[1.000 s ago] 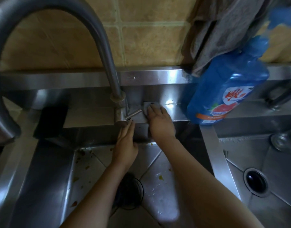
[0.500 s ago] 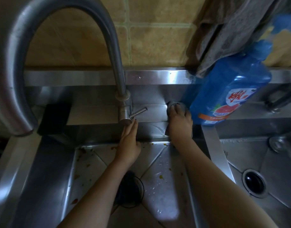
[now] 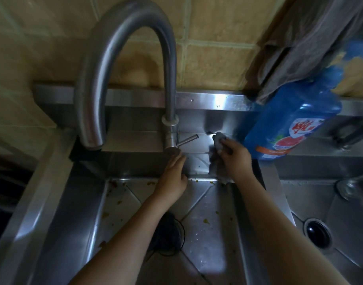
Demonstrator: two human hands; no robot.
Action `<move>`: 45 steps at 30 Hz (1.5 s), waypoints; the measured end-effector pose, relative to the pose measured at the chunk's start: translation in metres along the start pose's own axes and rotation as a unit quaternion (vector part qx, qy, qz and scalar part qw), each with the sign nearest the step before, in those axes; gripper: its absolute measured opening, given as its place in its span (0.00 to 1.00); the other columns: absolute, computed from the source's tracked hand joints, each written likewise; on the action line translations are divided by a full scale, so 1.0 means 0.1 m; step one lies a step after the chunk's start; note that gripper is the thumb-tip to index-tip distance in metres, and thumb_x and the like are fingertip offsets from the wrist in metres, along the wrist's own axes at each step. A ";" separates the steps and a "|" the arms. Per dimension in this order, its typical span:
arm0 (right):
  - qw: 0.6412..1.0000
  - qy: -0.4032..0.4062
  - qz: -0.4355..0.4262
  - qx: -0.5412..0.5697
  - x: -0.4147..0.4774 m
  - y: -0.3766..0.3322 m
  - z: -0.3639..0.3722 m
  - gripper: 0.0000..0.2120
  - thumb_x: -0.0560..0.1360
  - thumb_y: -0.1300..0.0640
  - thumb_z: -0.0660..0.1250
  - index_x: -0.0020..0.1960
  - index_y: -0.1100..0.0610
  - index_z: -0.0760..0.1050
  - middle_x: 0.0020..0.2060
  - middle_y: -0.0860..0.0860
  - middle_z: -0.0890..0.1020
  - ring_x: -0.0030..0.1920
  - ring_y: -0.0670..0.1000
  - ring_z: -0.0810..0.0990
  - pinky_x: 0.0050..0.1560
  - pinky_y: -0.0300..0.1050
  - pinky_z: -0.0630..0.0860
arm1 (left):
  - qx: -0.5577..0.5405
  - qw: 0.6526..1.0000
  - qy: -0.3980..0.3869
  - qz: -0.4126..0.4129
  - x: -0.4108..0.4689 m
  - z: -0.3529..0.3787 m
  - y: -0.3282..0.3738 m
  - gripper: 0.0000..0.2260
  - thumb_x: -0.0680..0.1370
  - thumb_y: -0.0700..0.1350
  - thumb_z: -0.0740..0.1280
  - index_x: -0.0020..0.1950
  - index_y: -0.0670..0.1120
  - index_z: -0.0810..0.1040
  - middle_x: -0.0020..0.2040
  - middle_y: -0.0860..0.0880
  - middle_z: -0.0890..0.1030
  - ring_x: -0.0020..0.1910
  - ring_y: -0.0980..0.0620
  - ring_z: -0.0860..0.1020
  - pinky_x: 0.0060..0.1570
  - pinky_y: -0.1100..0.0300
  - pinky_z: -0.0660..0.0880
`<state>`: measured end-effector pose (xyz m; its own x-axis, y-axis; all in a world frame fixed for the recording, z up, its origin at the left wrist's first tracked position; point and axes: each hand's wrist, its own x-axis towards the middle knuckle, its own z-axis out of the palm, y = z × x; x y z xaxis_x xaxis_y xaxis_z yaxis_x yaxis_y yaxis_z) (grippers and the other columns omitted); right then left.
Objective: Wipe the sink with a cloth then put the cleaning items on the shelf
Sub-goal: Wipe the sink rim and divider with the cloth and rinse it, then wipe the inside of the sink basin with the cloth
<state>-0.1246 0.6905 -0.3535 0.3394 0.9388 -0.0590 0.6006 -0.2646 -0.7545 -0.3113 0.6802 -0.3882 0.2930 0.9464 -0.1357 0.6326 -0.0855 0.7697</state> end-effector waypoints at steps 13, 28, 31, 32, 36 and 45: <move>0.948 -0.124 0.009 0.294 -0.97 -0.59 -0.25 0.15 0.71 0.68 0.69 0.53 0.51 0.76 0.55 0.53 0.79 0.53 0.49 0.79 0.54 0.41 0.78 | -0.276 0.955 0.069 -0.077 -0.79 -0.37 0.29 0.11 0.77 0.45 0.64 0.59 0.50 0.75 0.55 0.54 0.77 0.54 0.59 0.75 0.51 0.70 0.69; 0.878 -0.269 -0.088 0.387 -2.05 -0.75 -0.86 0.14 0.71 0.63 0.69 0.53 0.49 0.78 0.49 0.46 0.84 0.52 0.47 0.82 0.50 0.42 0.79 | -0.200 0.966 0.150 -0.064 -2.13 -0.61 1.10 0.06 0.77 0.43 0.65 0.42 0.43 0.77 0.40 0.43 0.79 0.41 0.50 0.77 0.42 0.58 0.70; 0.865 -0.300 -0.109 0.386 -2.27 -0.74 -0.99 0.15 0.71 0.66 0.68 0.55 0.53 0.78 0.52 0.48 0.82 0.56 0.51 0.80 0.55 0.47 0.78 | -0.226 0.949 0.200 -0.087 -2.42 -0.63 1.21 0.05 0.76 0.45 0.65 0.44 0.45 0.79 0.42 0.48 0.82 0.43 0.53 0.79 0.44 0.60 0.74; 0.861 -0.313 -0.116 0.383 -2.35 -0.75 -1.01 0.16 0.71 0.67 0.68 0.56 0.54 0.78 0.54 0.49 0.82 0.57 0.51 0.80 0.58 0.48 0.77 | -0.237 0.942 0.215 -0.096 -2.51 -0.63 1.24 0.05 0.76 0.46 0.65 0.44 0.47 0.80 0.42 0.49 0.82 0.43 0.52 0.79 0.44 0.58 0.74; 0.838 -0.359 -0.147 0.384 -2.65 -0.85 -1.04 0.19 0.71 0.71 0.67 0.60 0.60 0.76 0.59 0.47 0.79 0.60 0.45 0.77 0.62 0.42 0.74 | -0.294 0.906 0.274 -0.130 -2.81 -0.71 1.30 0.09 0.77 0.45 0.64 0.38 0.49 0.80 0.37 0.48 0.82 0.39 0.50 0.80 0.38 0.56 0.75; 0.845 -0.343 -0.298 0.281 -3.02 -1.21 -0.76 0.20 0.71 0.65 0.70 0.60 0.51 0.76 0.64 0.42 0.73 0.65 0.34 0.69 0.62 0.27 0.67 | -0.374 0.895 0.227 -0.092 -3.31 -1.16 1.26 0.18 0.69 0.63 0.67 0.47 0.50 0.80 0.44 0.49 0.84 0.48 0.50 0.82 0.49 0.54 0.78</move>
<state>-0.2450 0.4222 -0.1950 -0.5172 0.8266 0.2216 0.0126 0.2663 -0.9638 -0.4118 0.3927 -0.1738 -0.1948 0.9666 -0.1668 -0.0653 0.1569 0.9855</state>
